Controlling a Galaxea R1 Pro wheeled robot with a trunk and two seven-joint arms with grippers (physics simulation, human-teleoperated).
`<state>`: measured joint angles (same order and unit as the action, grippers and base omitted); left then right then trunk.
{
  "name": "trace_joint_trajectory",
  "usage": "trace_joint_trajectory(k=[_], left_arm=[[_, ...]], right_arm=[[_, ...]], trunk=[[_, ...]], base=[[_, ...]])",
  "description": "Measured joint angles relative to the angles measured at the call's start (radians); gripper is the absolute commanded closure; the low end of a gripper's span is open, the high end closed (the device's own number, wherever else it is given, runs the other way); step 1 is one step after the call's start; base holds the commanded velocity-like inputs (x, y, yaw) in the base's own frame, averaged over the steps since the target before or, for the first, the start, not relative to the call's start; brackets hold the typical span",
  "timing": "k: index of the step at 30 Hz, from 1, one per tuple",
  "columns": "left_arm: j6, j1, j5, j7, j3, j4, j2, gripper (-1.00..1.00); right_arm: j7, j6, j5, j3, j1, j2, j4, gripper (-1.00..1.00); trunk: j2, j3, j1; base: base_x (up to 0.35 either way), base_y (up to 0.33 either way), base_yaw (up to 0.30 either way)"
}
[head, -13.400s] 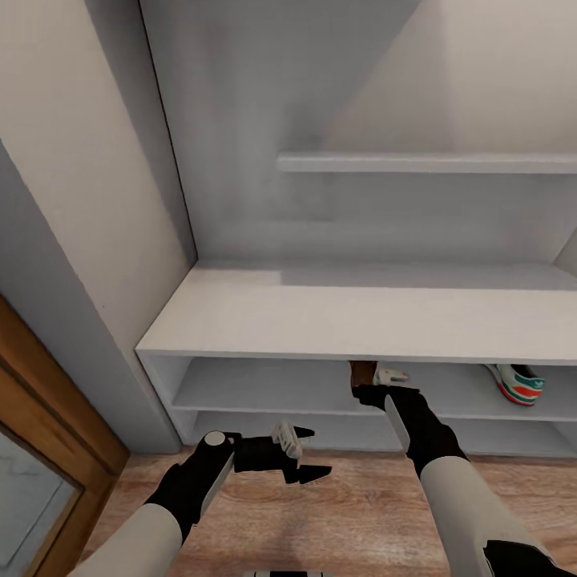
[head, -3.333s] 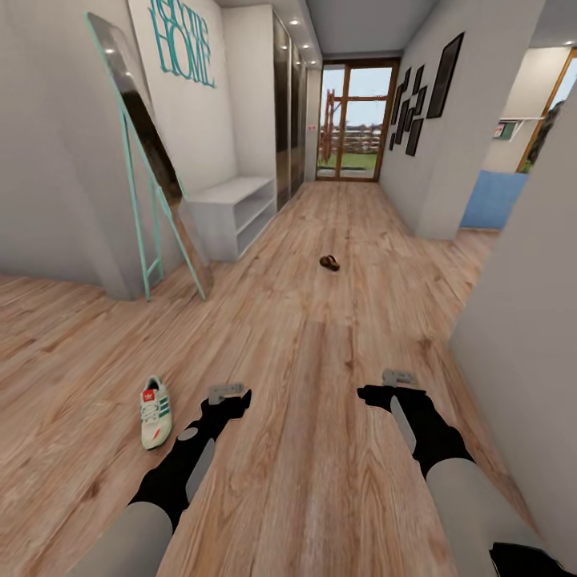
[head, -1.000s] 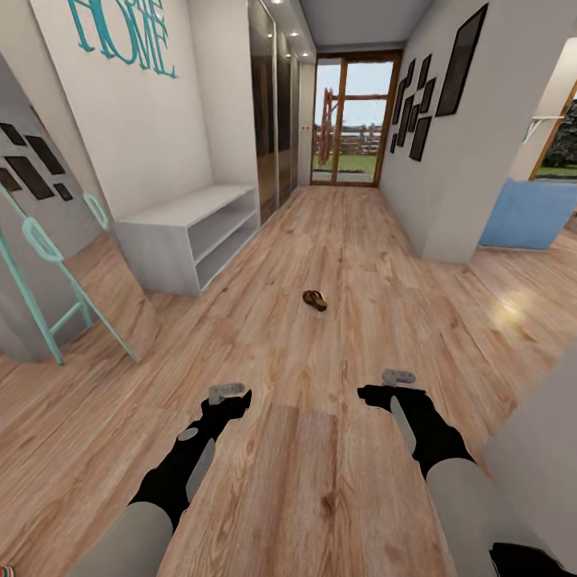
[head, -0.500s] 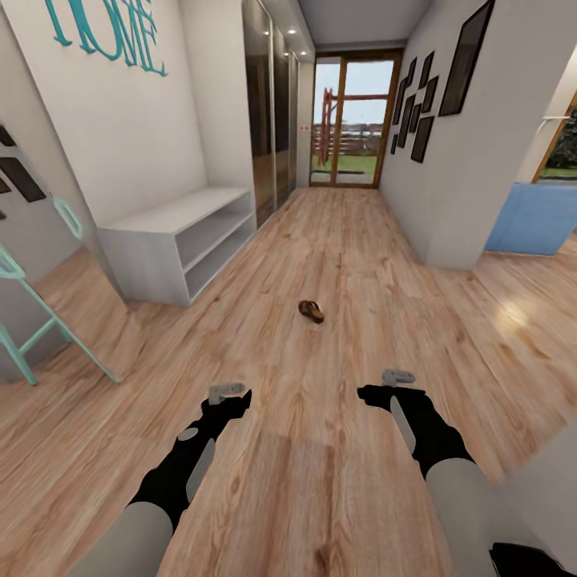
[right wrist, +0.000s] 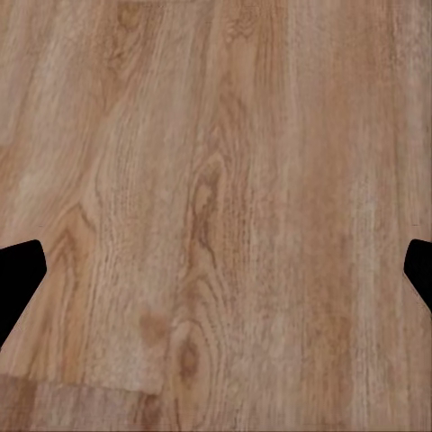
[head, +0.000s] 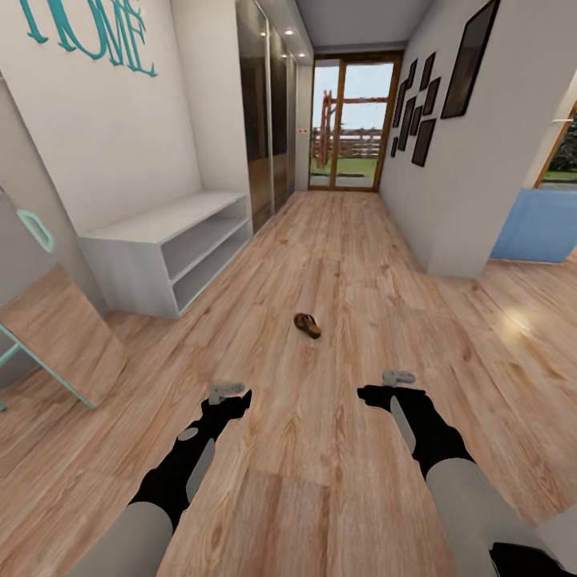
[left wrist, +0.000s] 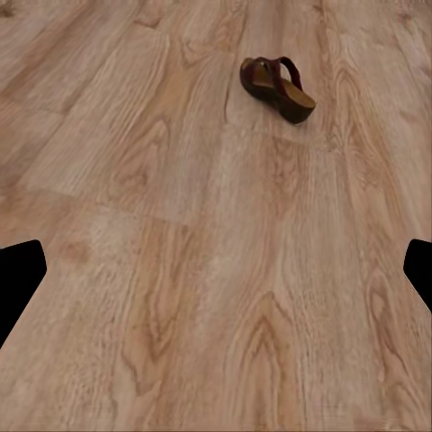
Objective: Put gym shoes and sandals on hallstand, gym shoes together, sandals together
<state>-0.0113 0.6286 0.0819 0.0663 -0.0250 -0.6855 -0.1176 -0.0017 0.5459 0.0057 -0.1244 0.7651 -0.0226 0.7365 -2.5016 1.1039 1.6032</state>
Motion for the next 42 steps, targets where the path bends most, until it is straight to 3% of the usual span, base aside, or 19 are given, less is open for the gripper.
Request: trace_joint_trajectory(k=[42], left_arm=[[0.0,0.0,0.0,0.0,0.0,0.002,0.0,-1.0]], right_arm=[[-0.001,-0.001,0.0,0.0,0.0,0.0,-0.005,-1.0]], trunk=[[0.0,0.0,0.0]], base=[[0.346,-0.089,0.0]])
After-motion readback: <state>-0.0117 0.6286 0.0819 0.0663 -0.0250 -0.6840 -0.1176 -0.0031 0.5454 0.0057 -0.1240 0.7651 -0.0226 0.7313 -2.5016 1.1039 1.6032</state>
